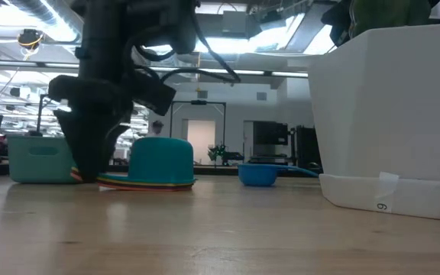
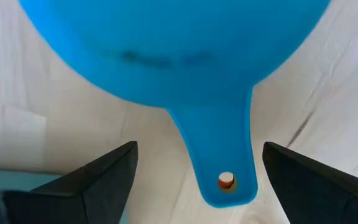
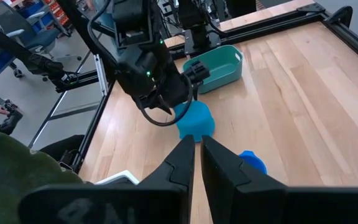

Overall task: Nest measuring cups in basket
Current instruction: Stack the blue measuring cup on top of the orange measuring cup

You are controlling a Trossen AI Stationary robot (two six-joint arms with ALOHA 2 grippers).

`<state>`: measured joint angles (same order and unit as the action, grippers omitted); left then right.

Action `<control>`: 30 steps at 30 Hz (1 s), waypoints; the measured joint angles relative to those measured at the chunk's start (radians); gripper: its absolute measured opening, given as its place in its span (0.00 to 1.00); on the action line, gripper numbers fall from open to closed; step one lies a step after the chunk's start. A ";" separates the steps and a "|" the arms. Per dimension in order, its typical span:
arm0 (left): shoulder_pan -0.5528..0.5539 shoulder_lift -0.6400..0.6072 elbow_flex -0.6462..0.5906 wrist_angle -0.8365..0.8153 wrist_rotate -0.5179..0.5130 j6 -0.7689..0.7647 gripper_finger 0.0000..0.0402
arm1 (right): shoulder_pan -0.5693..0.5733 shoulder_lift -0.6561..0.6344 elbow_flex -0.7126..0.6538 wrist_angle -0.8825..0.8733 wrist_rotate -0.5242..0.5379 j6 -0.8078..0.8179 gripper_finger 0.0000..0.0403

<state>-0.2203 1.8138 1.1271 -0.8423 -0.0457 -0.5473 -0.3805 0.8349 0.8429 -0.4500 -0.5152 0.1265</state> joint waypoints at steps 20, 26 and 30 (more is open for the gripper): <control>-0.002 0.065 0.004 0.000 -0.001 -0.001 0.84 | 0.000 0.000 0.000 -0.008 0.000 0.000 0.08; -0.002 0.066 0.003 0.002 0.001 -0.023 0.84 | 0.000 0.000 0.000 -0.008 0.000 0.000 0.08; -0.002 0.066 0.003 0.006 0.006 -0.025 0.80 | 0.000 0.000 0.000 -0.008 0.000 0.000 0.08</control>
<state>-0.2223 1.8802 1.1297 -0.8366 -0.0400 -0.5725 -0.3806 0.8349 0.8429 -0.4576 -0.5156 0.1265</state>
